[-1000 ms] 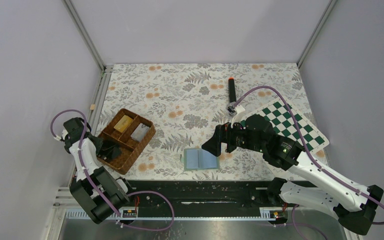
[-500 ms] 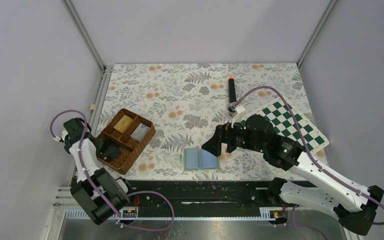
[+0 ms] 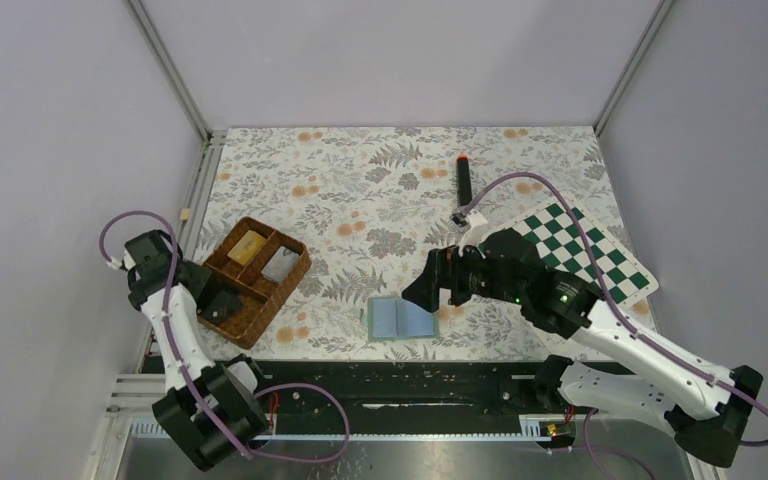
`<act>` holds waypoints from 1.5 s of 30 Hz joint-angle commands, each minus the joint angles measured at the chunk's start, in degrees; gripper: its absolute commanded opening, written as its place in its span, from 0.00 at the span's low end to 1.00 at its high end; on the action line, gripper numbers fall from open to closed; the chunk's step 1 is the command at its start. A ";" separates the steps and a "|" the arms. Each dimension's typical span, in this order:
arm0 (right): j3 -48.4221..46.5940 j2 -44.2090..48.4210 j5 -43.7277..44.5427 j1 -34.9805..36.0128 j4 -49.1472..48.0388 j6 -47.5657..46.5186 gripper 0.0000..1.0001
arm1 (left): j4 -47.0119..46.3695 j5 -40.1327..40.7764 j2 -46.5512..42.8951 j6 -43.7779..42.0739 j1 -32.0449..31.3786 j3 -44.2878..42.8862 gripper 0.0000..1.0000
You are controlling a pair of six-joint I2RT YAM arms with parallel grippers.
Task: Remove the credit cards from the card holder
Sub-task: Place the credit card in the storage box, then remove the credit card from the card holder.
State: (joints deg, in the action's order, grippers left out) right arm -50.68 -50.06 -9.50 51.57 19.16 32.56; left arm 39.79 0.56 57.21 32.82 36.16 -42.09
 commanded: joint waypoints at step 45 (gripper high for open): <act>-0.47 -29.93 20.88 5.11 -1.69 6.31 0.74 | -28.62 -10.06 17.00 12.21 -72.45 12.65 0.23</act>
State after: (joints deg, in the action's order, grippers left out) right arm -43.24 -75.42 1.56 52.93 9.50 42.22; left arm 9.91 -14.02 75.48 45.47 -36.07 -31.29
